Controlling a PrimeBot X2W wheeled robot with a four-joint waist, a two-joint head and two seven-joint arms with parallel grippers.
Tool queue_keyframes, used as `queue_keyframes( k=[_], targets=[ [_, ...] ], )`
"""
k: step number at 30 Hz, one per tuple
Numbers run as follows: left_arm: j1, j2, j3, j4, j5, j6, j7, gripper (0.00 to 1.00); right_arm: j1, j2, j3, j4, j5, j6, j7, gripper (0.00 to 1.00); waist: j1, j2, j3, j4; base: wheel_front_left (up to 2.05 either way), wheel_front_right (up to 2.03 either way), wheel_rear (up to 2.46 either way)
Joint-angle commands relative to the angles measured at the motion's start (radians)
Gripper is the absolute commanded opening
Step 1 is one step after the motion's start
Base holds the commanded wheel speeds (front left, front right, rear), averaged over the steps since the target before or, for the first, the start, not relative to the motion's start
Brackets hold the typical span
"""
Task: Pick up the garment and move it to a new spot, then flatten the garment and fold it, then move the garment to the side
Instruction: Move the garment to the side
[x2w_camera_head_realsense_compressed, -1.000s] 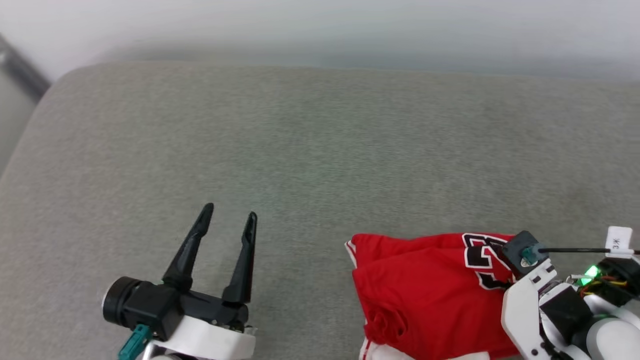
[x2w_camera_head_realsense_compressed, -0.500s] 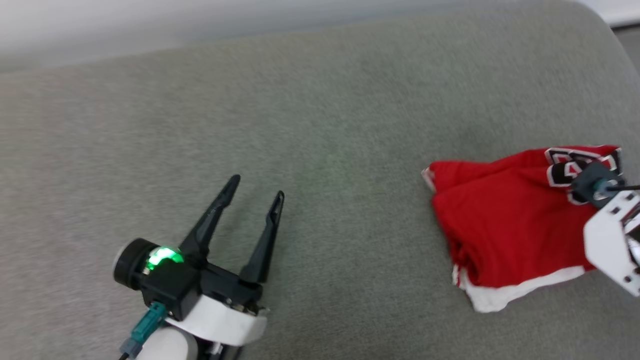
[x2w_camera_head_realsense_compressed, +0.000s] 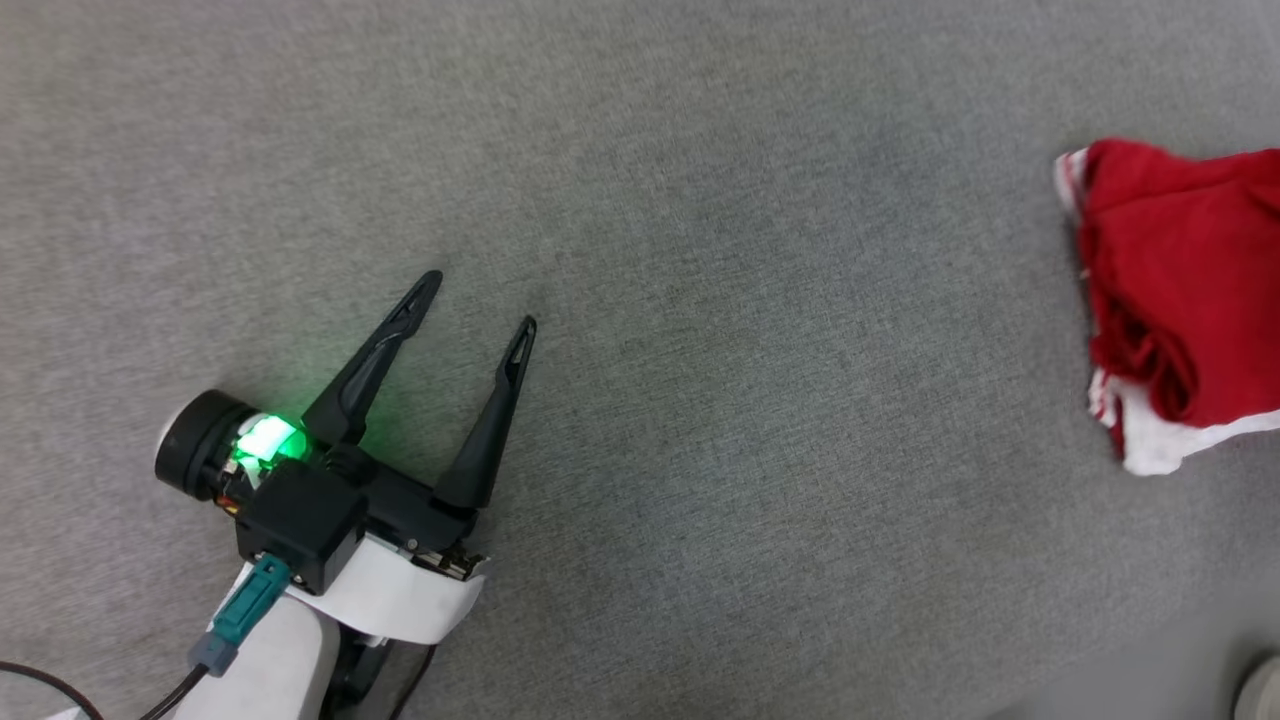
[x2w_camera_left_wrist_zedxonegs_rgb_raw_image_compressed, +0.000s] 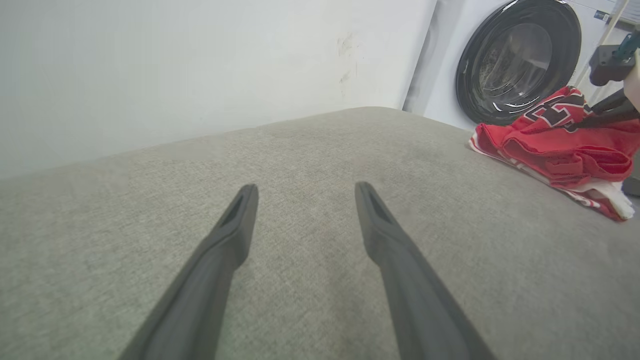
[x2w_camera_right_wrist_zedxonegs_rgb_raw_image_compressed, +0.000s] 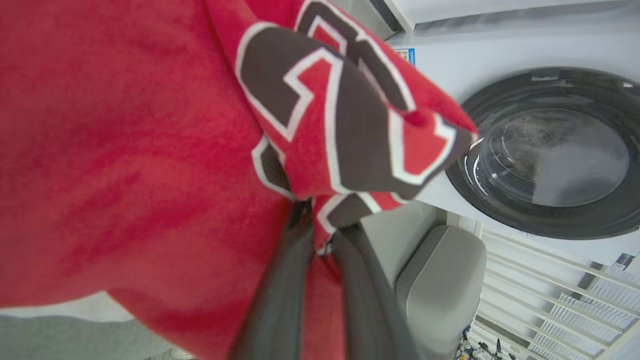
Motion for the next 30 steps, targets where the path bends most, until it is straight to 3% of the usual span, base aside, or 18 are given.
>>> queue_keyframes(
  k=[1, 6, 13, 14, 15, 16, 23, 30],
  targets=[
    [-0.016, 0.007, -0.002, -0.006, 0.006, 0.002, -0.002, 1.00, -0.023, 0.002, -0.013, 0.031, -0.016, -0.002, -0.023, 0.00, -0.0002, -0.0001, 0.034, -0.017, 0.00, 0.00, 0.00],
    [-0.025, 0.023, 0.000, -0.021, 0.009, 0.002, -0.001, 1.00, -0.065, 0.018, -0.072, 0.160, -0.050, -0.002, -0.114, 0.00, -0.0002, -0.0001, 0.054, -0.009, 0.00, 0.00, 0.00],
    [-0.026, 0.005, -0.001, -0.028, 0.015, 0.002, 0.000, 1.00, -0.114, 0.053, -0.134, 0.248, -0.116, -0.002, -0.183, 0.00, -0.0002, -0.0001, 0.033, 0.014, 0.00, 0.00, 0.00],
    [-0.026, -0.002, 0.000, -0.029, 0.015, 0.002, 0.000, 1.00, -0.115, 0.058, -0.143, 0.253, -0.126, -0.002, -0.188, 0.11, -0.0002, -0.0001, 0.025, 0.018, 0.00, 0.00, 0.00],
    [-0.025, -0.008, 0.000, -0.029, 0.015, 0.002, 0.000, 1.00, -0.116, 0.064, -0.155, 0.259, -0.131, -0.002, -0.189, 0.93, -0.0002, -0.0001, 0.016, 0.023, 0.00, 0.00, 0.00],
    [-0.024, -0.016, 0.003, -0.029, 0.014, 0.002, 0.000, 1.00, -0.112, 0.069, -0.163, 0.264, -0.136, -0.002, -0.186, 1.00, -0.0002, -0.0001, 0.005, 0.029, 0.00, 0.00, 0.00],
    [0.007, -0.077, 0.036, -0.014, 0.007, 0.002, 0.000, 1.00, -0.072, 0.097, -0.254, 0.209, -0.129, -0.002, -0.199, 1.00, -0.0002, -0.0001, -0.126, 0.085, 0.00, 0.00, 0.00],
    [0.082, -0.161, 0.124, 0.009, 0.027, 0.004, 0.000, 1.00, 0.045, 0.192, -0.354, 0.004, -0.078, -0.002, -0.273, 1.00, -0.0002, -0.0001, -0.299, 0.166, 0.00, 0.00, 0.00]
  ],
)
